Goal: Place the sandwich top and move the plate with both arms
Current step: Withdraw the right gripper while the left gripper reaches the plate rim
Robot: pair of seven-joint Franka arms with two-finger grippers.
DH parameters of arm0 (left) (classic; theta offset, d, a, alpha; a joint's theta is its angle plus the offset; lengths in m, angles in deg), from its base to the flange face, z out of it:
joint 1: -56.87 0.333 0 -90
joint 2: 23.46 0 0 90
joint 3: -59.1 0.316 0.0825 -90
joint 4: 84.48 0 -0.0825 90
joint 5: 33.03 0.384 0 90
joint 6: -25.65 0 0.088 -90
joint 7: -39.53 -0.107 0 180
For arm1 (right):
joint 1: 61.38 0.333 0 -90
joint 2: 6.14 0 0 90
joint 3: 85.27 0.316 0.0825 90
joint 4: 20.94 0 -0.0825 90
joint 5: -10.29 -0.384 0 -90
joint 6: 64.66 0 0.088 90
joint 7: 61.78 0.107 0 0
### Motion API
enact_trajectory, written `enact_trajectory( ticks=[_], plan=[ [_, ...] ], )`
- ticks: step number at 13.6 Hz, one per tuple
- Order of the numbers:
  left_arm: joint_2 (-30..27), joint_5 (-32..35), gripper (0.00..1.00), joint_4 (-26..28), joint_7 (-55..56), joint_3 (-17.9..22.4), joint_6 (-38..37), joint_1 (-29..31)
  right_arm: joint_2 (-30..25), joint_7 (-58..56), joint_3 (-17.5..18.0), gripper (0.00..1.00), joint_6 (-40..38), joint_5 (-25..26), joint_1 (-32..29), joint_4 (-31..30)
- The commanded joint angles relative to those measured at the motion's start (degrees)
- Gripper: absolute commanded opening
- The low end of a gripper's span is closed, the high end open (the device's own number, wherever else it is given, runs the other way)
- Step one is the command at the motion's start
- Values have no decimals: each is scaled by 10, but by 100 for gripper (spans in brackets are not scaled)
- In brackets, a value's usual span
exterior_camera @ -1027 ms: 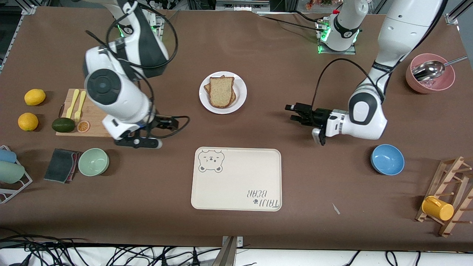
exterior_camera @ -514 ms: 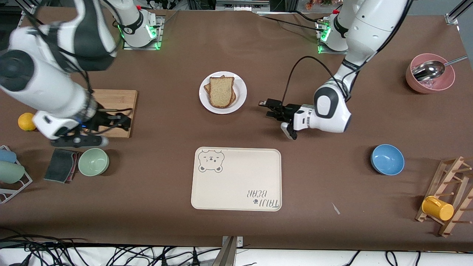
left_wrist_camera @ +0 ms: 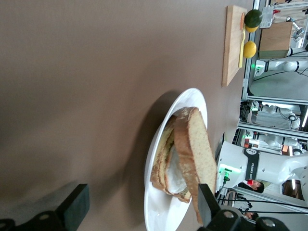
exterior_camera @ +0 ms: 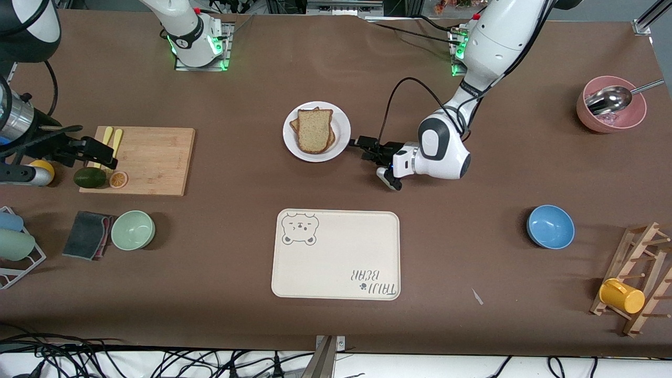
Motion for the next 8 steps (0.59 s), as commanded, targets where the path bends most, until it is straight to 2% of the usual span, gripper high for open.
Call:
enact_trajectory(
  ticks=[1, 3, 7, 8],
  plan=[
    [7, -36, 84, -9, -12, 6, 17, -27, -73, -7, 25, 100, 37, 45, -15, -100],
    [8, -59, 84, -9, -12, 6, 18, -39, -96, -8, 28, 100, 68, 46, -15, -135],
    [10, -70, 82, -9, -28, 6, 18, -53, -107, -14, 51, 100, 64, 45, -30, -130],
    [17, -97, 79, -8, -58, 6, 18, -57, -106, -14, 53, 100, 59, 47, -34, -128]
  ],
)
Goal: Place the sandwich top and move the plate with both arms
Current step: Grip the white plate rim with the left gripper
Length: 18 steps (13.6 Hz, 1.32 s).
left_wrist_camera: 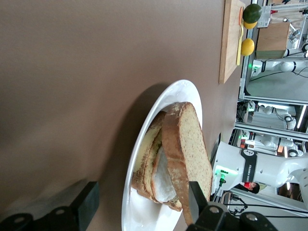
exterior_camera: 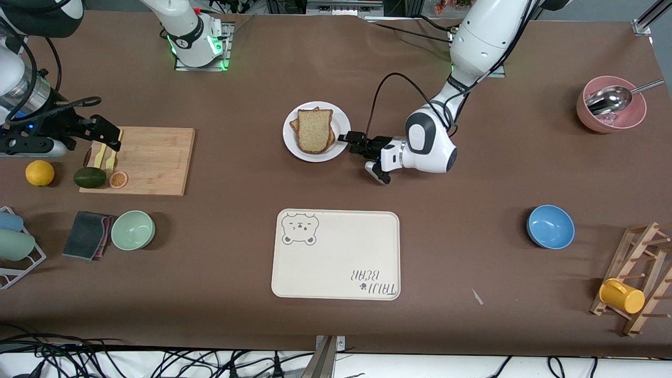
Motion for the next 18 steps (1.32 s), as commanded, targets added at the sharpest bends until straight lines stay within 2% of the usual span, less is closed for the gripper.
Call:
enact_trajectory(
  ticks=[1, 3, 5, 7, 11, 14, 16, 18],
  plan=[
    [19, -67, 74, -3, -80, 6, 6, -20, -21, -11, 15, 100, 5, 5, -26, -17],
    [24, -76, 60, -2, -99, 6, 6, -22, -21, -10, 32, 100, 6, 6, -38, -17],
    [23, -76, 57, -1, -98, 6, 6, -21, -20, -6, 52, 100, 5, 6, -51, -17],
    [24, -76, 45, -1, -98, 6, 6, -21, -14, -5, 56, 100, 6, 1, -69, -19],
    [23, -75, 19, -1, -96, 6, 6, -21, 7, -5, 53, 100, 11, -7, -66, -16],
    [21, -73, 0, -1, -94, 6, 6, -22, 17, -5, 57, 100, 3, -11, -63, 18],
    [20, -70, 0, -1, -93, 6, 6, -21, 16, -3, 58, 100, -26, -14, -63, 18],
    [18, -68, 0, -1, -91, 6, 5, -19, 21, -5, 58, 100, -24, -17, -63, 23]
  ],
)
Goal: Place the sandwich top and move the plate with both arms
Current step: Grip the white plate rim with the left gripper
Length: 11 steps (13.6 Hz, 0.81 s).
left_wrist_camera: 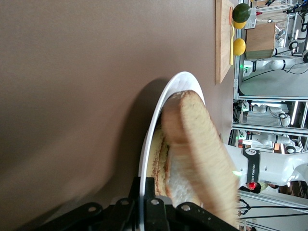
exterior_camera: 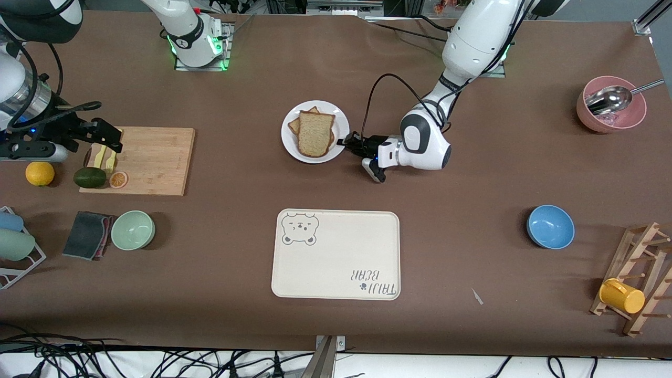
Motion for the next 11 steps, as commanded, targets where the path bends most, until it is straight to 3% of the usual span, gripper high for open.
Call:
enact_trajectory(
  ticks=[1, 11],
  plan=[
    [-7, -12, 0, -2, -7, 4, -3, -1, 6, -2, 7, 100, -16, -13, -9, 16],
    [-61, 73, 0, -9, 98, 5, -56, 71, 6, -1, 15, 100, -15, -13, -7, 16]
  ],
)
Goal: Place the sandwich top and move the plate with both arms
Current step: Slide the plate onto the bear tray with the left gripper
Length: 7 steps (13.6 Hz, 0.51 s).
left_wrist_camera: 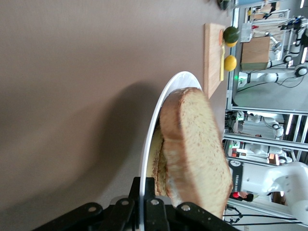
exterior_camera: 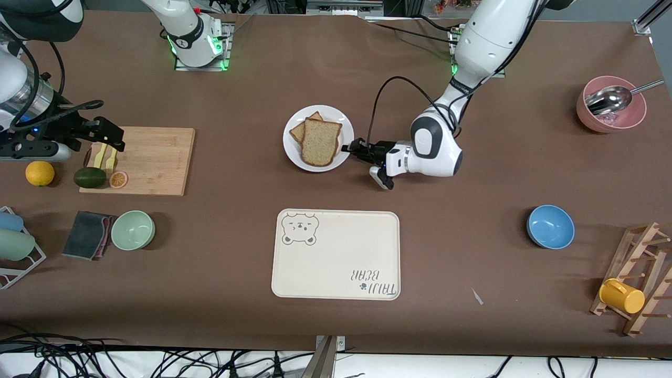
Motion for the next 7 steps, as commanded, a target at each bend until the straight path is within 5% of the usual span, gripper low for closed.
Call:
enact_trajectory(
  ticks=[1, 7],
  plan=[
    [-25, 25, 0, -8, 27, -3, -25, 35, 4, 4, 10, 100, -13, -9, -7, 14],
    [-17, 25, 0, -72, 37, 1, -29, 77, 4, 5, 11, 100, -10, -9, -7, 14]
  ],
)
